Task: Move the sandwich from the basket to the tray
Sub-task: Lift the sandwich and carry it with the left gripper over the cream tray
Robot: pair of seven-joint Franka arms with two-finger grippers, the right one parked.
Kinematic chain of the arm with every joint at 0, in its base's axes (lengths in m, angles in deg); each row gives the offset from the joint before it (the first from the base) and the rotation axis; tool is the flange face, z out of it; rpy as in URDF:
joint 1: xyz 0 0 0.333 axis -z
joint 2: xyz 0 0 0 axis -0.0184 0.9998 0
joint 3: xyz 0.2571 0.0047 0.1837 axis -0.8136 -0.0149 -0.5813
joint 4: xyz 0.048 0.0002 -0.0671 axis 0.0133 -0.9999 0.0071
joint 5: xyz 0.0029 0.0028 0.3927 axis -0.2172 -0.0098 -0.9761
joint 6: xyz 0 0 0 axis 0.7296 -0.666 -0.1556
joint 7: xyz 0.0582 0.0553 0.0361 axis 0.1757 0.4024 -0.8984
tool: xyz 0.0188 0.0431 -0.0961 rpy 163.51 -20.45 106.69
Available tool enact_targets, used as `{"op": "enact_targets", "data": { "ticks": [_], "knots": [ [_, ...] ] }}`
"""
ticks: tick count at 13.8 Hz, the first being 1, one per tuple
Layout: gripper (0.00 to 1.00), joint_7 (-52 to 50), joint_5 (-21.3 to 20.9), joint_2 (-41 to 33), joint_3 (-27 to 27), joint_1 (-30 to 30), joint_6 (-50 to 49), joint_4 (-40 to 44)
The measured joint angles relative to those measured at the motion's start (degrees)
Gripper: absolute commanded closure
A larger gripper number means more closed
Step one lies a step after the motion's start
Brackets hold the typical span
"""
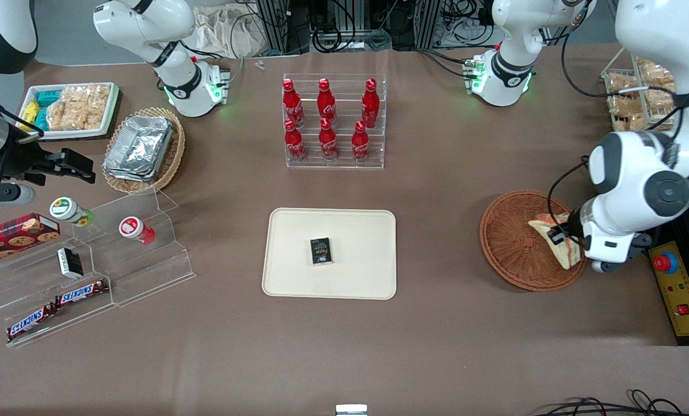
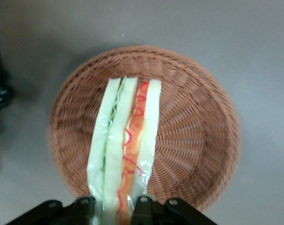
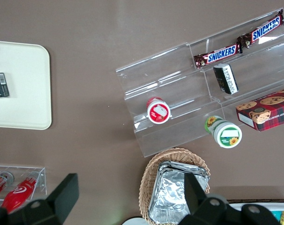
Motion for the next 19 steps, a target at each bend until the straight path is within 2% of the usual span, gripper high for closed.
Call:
{"op": "enact_targets", "data": {
  "ticks": [3,5,8,12,16,19],
  "knots": [
    [1.00,-0.07,0.23,-0.67,5.06,0.46,-14.64,13.47],
    [1.00,-0.88,1.10,-0.23,10.42,0.77,-18.06,18.24],
    [1.00,-5.80,1.01,3.26,20.37,1.40,-18.26,19.67],
    [1.00,-8.52,-4.17,13.18,31.09,2.19,-12.97,20.01],
    [1.00,-10.72,-14.26,24.89,32.54,9.57,-8.66,22.56],
    [1.00,-11.03,-16.62,33.66,32.47,11.77,-4.64,27.69]
  ]
}}
